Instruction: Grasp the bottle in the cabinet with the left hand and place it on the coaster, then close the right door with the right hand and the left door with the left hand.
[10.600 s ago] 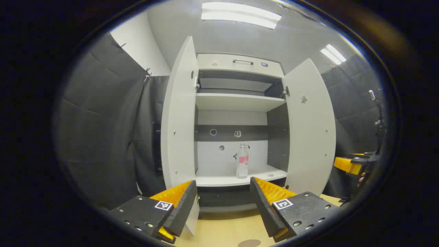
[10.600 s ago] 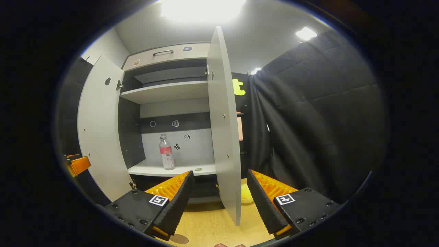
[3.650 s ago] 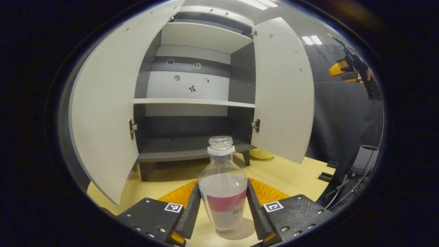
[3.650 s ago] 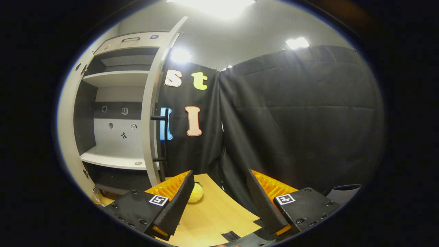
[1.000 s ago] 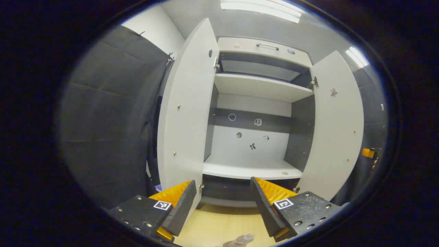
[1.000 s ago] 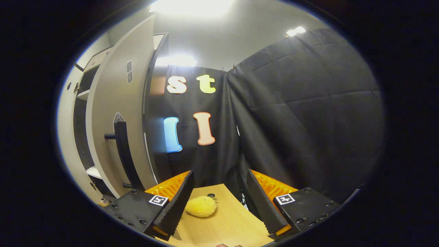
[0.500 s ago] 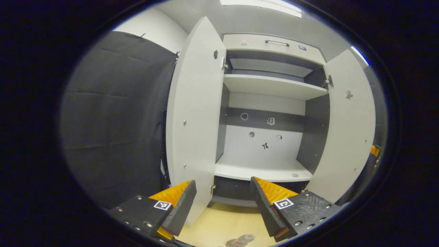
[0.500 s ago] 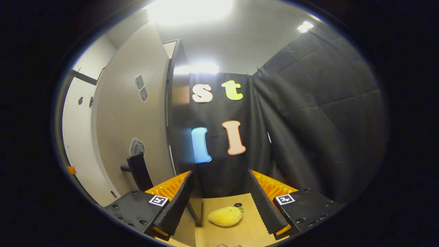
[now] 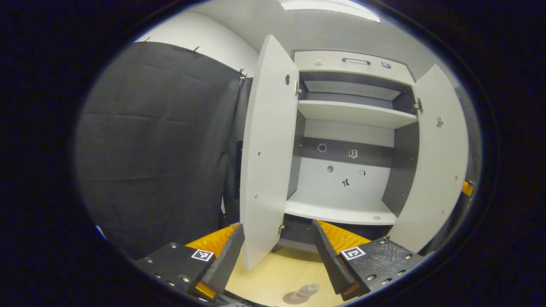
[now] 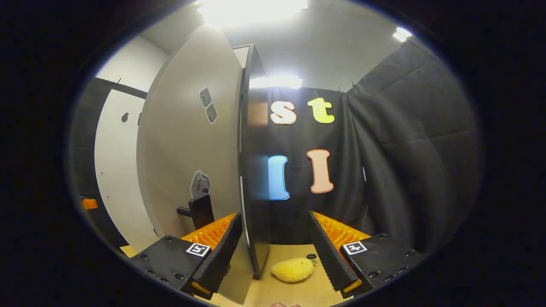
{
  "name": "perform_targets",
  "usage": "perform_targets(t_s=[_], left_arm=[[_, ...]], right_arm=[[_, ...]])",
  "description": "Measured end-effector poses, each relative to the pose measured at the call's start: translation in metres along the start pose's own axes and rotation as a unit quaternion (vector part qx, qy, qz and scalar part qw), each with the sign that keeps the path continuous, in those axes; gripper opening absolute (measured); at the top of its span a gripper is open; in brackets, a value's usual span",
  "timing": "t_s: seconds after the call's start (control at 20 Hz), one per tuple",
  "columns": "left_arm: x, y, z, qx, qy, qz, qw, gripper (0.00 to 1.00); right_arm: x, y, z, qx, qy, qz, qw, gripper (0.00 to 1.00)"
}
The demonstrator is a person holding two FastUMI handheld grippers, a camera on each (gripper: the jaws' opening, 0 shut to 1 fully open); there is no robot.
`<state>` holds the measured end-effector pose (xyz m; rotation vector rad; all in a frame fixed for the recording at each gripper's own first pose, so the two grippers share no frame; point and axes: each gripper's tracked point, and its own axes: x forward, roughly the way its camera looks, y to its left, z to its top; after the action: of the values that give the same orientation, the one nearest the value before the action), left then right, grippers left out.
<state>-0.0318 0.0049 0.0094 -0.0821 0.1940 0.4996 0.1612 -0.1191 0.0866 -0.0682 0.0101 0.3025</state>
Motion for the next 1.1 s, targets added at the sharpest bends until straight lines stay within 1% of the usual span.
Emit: perform_targets(t_s=[0.1, 0.2, 0.25, 0.3, 0.35, 0.45, 0.65, 0.9, 1.05, 1.1], left_arm=[[-0.004, 0.009, -0.005, -0.001, 0.002, 0.004, 1.0, 0.92], [-0.004, 0.013, -0.006, -0.013, 0.004, 0.0, 1.0, 0.92], [-0.002, 0.015, -0.007, -0.019, 0.003, -0.003, 1.0, 0.96], [-0.001, 0.018, -0.006, -0.023, 0.001, -0.007, 1.0, 0.92], [0.001, 0.021, -0.005, -0.024, -0.001, -0.012, 1.0, 0.99], [0.006, 0.028, -0.005, -0.022, 0.0, -0.016, 1.0, 0.99], [0.013, 0.039, -0.002, -0.027, -0.002, -0.037, 0.999, 0.99], [0.02, 0.068, 0.0, -0.037, -0.004, -0.037, 0.999, 0.99], [0.02, 0.087, -0.002, -0.042, -0.001, -0.04, 0.998, 0.99], [0.019, 0.096, -0.003, -0.039, 0.0, -0.036, 0.999, 0.99]], right_arm=[[-0.001, 0.002, 0.002, -0.007, 0.001, -0.005, 1.0, 0.97], [-0.004, 0.007, 0.002, -0.011, 0.008, -0.01, 1.0, 0.97], [-0.005, 0.009, 0.002, -0.013, 0.009, -0.014, 1.0, 0.97], [-0.005, 0.014, 0.002, -0.014, 0.01, -0.017, 1.0, 0.97], [-0.006, 0.019, 0.002, -0.012, 0.01, -0.017, 1.0, 0.97], [-0.004, 0.034, 0.002, -0.006, 0.011, -0.013, 1.0, 0.97], [-0.002, 0.073, 0.002, -0.01, 0.013, -0.004, 1.0, 0.97], [0.012, 0.119, 0.001, -0.008, 0.016, 0.001, 1.0, 0.97], [0.026, 0.155, -0.003, 0.004, 0.027, 0.018, 0.999, 0.97], [0.031, 0.166, -0.006, 0.016, 0.036, 0.033, 0.999, 0.97]])
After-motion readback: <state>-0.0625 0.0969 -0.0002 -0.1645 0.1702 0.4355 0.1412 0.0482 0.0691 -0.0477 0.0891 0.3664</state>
